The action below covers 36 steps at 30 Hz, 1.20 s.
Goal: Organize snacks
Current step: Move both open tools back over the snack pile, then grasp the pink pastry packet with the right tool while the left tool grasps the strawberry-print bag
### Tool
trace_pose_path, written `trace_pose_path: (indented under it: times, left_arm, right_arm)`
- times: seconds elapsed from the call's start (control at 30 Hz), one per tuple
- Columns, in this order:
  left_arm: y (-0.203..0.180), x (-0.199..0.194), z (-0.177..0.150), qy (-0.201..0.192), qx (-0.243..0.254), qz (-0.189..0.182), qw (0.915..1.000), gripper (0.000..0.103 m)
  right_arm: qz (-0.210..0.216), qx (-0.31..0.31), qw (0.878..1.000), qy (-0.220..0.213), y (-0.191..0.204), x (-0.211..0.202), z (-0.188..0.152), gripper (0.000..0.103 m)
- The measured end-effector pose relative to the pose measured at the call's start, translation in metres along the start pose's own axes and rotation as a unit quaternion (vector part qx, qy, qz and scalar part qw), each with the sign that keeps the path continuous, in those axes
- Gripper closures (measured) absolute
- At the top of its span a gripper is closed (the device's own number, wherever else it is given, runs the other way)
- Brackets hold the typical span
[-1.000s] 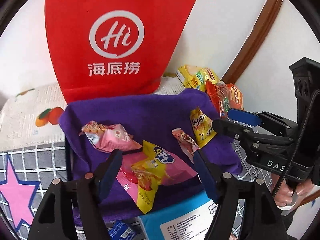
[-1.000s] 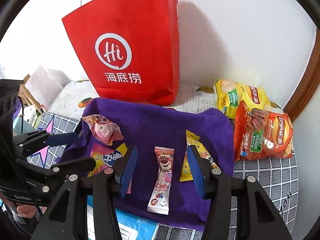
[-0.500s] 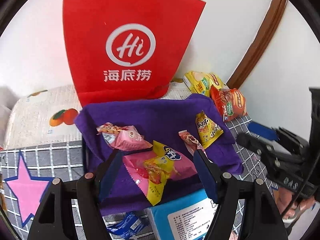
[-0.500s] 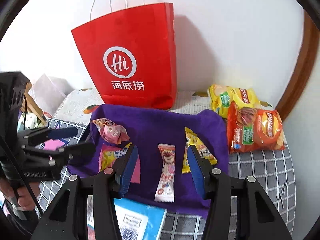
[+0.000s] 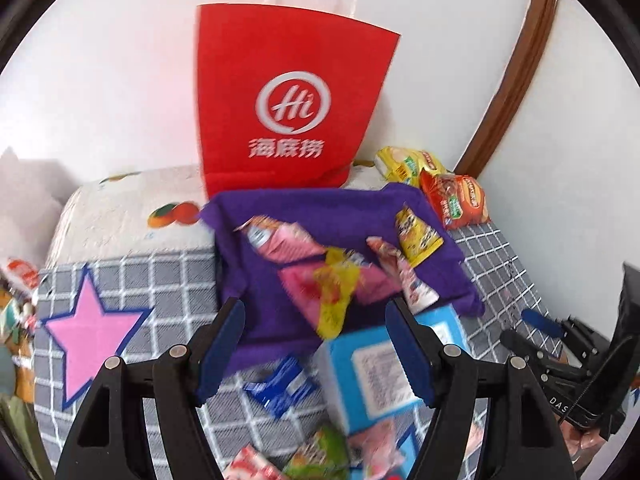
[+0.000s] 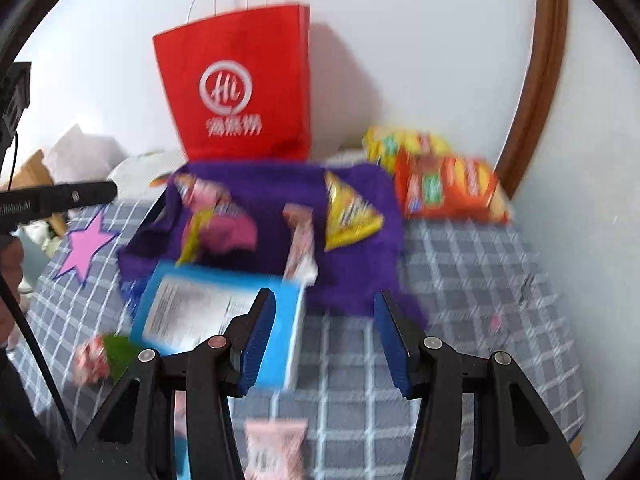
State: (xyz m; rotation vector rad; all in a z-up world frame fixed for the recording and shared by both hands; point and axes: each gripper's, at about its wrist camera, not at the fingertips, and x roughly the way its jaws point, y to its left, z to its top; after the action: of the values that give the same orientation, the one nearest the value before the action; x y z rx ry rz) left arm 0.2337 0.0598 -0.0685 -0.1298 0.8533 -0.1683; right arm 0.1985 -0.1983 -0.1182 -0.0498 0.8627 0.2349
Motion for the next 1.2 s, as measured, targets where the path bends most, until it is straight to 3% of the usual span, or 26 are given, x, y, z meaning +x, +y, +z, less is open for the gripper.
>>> trace_pose_path:
  times: [0.27, 0.47, 0.7, 0.9, 1.2]
  left_arm:
    - [0.025, -0.016, -0.053, 0.013, -0.018, 0.010, 0.9997, 0.033]
    - [0.035, -0.014, -0.084, 0.034, -0.029, 0.006, 0.9990, 0.033]
    - [0.045, -0.016, -0.105, 0.042, -0.030, 0.018, 0.9985, 0.033]
    - [0.056, -0.005, -0.125, 0.063, -0.031, 0.025, 0.9972, 0.033]
    - [0.068, 0.023, -0.143, 0.085, -0.023, -0.003, 0.9961, 0.033]
  right_arm:
    - [0.048, 0.048, 0.995, 0.072, -0.002, 0.021, -0.077, 0.052]
    - [0.067, 0.065, 0.990, 0.102, 0.007, 0.033, -0.110, 0.051]
    - [0.010, 0.039, 0.997, 0.065, 0.023, 0.034, -0.117, 0.056]
    - [0.000, 0.044, 0.998, 0.041, 0.012, 0.036, -0.118, 0.058]
    - [-0.031, 0.016, 0.999, 0.002, 0.016, 0.037, -0.126, 0.058]
